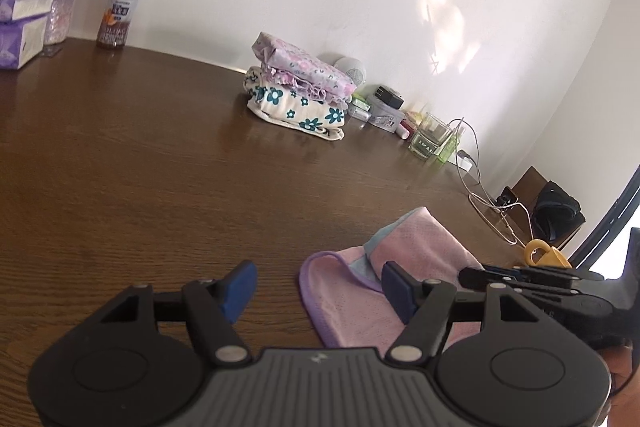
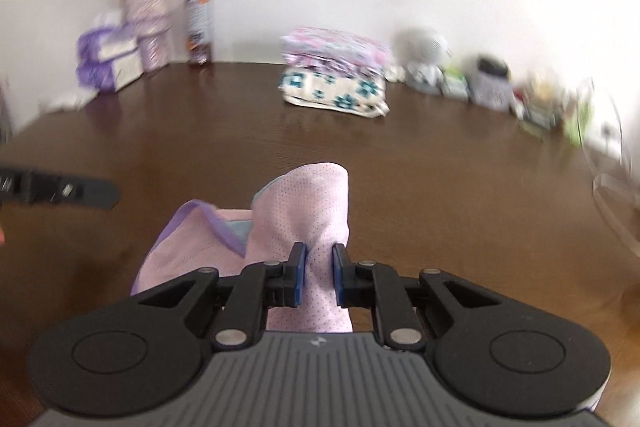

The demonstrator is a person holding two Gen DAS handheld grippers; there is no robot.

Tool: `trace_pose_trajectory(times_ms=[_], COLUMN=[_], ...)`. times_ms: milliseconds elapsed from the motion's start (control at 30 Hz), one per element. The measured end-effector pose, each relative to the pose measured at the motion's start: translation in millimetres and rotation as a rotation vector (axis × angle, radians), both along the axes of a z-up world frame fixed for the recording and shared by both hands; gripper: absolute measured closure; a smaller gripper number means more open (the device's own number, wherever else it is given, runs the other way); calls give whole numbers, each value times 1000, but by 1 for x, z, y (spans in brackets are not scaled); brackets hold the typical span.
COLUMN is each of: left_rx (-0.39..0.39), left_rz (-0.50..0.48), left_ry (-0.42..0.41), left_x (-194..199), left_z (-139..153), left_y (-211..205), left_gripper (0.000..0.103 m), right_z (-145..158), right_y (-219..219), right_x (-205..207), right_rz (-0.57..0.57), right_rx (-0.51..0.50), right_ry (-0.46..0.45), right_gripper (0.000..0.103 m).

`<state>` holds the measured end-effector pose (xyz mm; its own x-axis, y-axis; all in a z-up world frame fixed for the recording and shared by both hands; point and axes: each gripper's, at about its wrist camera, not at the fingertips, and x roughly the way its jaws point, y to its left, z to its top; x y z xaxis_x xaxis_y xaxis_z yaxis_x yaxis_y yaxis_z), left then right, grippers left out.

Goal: Fold clothes

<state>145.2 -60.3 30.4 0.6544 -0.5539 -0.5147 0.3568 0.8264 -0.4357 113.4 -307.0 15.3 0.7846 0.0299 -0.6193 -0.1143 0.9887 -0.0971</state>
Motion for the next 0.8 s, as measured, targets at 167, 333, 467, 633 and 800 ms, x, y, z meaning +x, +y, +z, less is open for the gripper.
trace_pose_trajectory(times_ms=[167,333,467,633,800], left_rx=[-11,-25,-33,-37,-34], left_rz=[4,12,22,24,24], left_ry=[4,8,14,11,17], left_x=[0,-3,-4,-7,-9], left_z=[-2,-6,-8,-8,-8], left_y=[8,18,25,31,33], left_gripper=[35,34,34,34,34], right_z=[1,-1,-9,-10,3], right_y=[36,68,84,76,30], right_x=[1,-2,-1,-4,-19], right_rz=[45,100,147,163,35], right_rx=[-69,-66,11,211,331], right_ry=[-9,-7,24,40,-18], right_gripper=[90,90,90,90,89])
